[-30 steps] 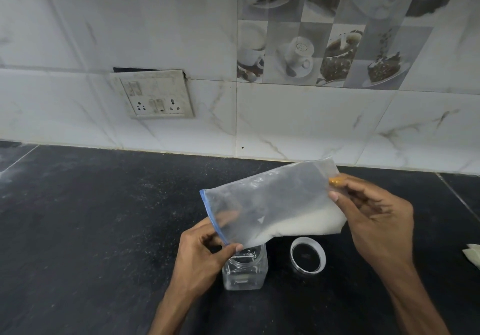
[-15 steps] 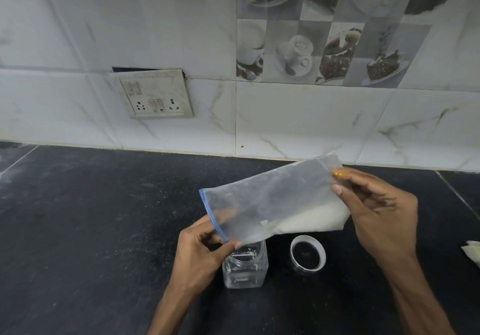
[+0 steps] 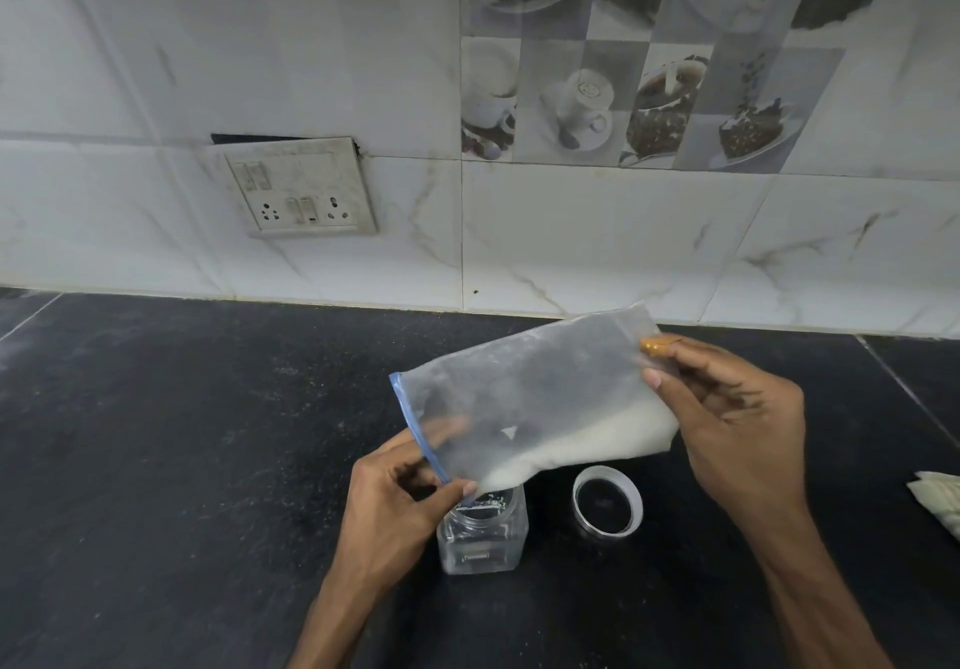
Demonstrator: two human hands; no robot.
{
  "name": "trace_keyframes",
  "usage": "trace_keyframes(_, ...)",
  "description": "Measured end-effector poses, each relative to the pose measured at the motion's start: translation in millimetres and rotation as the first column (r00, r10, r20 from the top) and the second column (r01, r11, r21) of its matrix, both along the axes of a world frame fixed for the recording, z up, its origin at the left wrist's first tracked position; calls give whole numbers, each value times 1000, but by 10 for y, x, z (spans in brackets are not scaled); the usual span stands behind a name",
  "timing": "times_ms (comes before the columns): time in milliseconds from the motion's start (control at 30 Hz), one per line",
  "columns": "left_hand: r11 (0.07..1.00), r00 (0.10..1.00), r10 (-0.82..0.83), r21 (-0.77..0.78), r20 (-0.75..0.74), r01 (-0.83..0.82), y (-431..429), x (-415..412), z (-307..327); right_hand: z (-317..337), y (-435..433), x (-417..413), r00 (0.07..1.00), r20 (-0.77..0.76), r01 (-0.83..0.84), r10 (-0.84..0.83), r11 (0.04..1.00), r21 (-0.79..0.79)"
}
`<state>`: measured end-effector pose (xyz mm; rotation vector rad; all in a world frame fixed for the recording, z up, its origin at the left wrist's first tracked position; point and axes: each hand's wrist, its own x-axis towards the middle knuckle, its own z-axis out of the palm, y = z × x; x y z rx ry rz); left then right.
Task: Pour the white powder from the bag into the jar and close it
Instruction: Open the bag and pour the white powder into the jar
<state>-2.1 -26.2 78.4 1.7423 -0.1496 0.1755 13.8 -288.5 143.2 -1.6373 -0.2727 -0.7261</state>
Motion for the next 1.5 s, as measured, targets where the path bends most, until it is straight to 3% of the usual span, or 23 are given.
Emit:
trace_keyframes(567,999,999,33,41,-26,-32,-6,-31,3,32,24,-10,999,-32,-33,35,997,64)
trace_keyframes(1500,996,997,58,64,-42,-55,-29,-73,43,33,38,-5,1000,-16,-13,13,1000,-1)
